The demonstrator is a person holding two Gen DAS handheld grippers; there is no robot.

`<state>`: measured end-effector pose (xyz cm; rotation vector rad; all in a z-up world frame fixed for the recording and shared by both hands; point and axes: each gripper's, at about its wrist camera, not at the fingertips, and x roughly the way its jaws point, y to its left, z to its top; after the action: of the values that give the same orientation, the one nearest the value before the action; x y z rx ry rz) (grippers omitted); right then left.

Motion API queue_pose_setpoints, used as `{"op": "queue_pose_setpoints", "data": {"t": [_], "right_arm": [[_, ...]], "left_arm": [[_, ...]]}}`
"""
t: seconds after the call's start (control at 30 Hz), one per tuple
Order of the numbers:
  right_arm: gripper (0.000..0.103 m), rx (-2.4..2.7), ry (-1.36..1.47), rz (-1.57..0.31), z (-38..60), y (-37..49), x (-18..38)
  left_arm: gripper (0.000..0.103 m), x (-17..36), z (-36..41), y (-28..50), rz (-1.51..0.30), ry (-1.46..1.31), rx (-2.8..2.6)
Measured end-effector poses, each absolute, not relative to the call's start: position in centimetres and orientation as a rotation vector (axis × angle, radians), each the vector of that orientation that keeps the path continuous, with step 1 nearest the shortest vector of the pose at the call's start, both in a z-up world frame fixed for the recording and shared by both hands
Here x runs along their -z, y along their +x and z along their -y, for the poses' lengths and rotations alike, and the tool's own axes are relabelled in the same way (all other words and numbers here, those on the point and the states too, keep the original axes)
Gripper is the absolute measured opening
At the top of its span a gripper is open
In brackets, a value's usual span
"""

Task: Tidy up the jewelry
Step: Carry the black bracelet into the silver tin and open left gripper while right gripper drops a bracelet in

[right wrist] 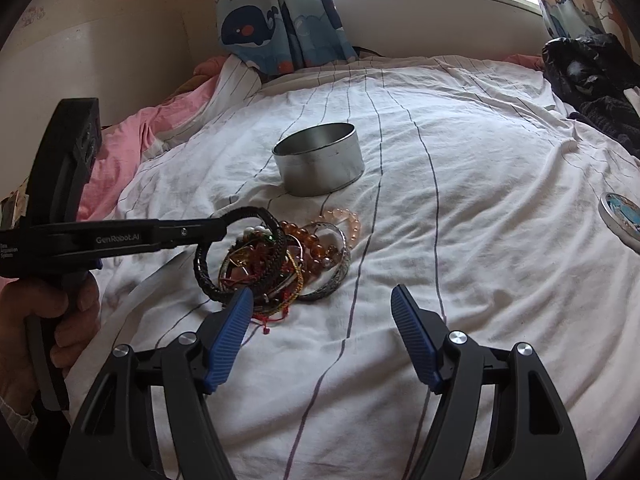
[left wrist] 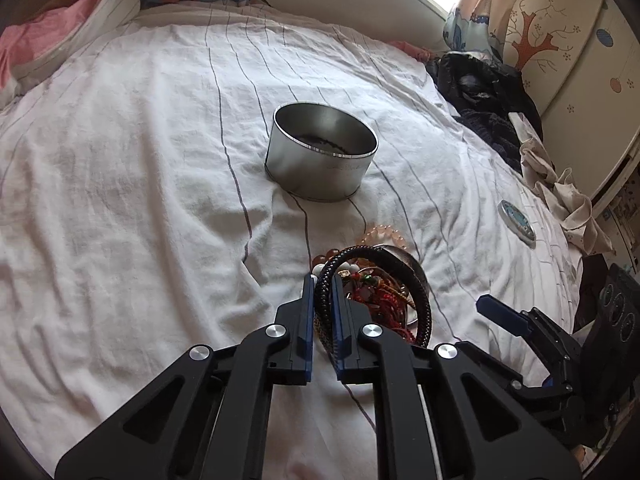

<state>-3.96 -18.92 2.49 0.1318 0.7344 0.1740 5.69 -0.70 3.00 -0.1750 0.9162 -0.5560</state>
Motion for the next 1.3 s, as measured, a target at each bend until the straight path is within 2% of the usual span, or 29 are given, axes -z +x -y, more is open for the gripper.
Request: {"op": "queue_pose_setpoints", "data": {"t": [0.1,0.17,0.2,0.27,0.43,0.63,1.0,1.3], "right_arm": [[0.064,-0.205,0.117,-0.739,18.3,-3.5,-2.9],[0.057,-0.232,0.108,-0.754,17.9,-2.9,-3.1],[0.056,-0.239,0.097,-0.761,17.7,-2.5,-3.1],[0.048,-0.258,0.082,-0.788,17.3,-1.4,-3.1],[0.040,-0.271,0.081,-0.857,17.3,0.6,-2.4],[0.006,-0.276,0.080,-0.900,17.2,0.5,-1.3],[0.004,-0.316,0.168,-0.726,18.9,-1.7,-6.9],[0.004,-0.294,0.192,-0.591,20.1,1.6,-10.2]], "left_arm": [[0.007,-4.9,-1.1,4.9,-0.863,-0.193,0.501],[0.007,-5.5,-2.5,4.7,-0.842,-0.202,0.454],[0.007,-5.6,-3.1,4.7,-0.838,-0.205,0.432],[0.007,-5.2,-4.1,5.0,-0.840,-0.226,0.406],[0.007,-4.7,-4.8,5.3,-0.844,-0.253,0.405],[0.008,-4.8,-4.4,5.1,-0.840,-0.246,0.417],[0.008,-5.7,-3.2,4.9,-0.815,-0.237,0.420],[0.008,-8.2,0.2,7.1,-0.758,-0.210,0.347]]}}
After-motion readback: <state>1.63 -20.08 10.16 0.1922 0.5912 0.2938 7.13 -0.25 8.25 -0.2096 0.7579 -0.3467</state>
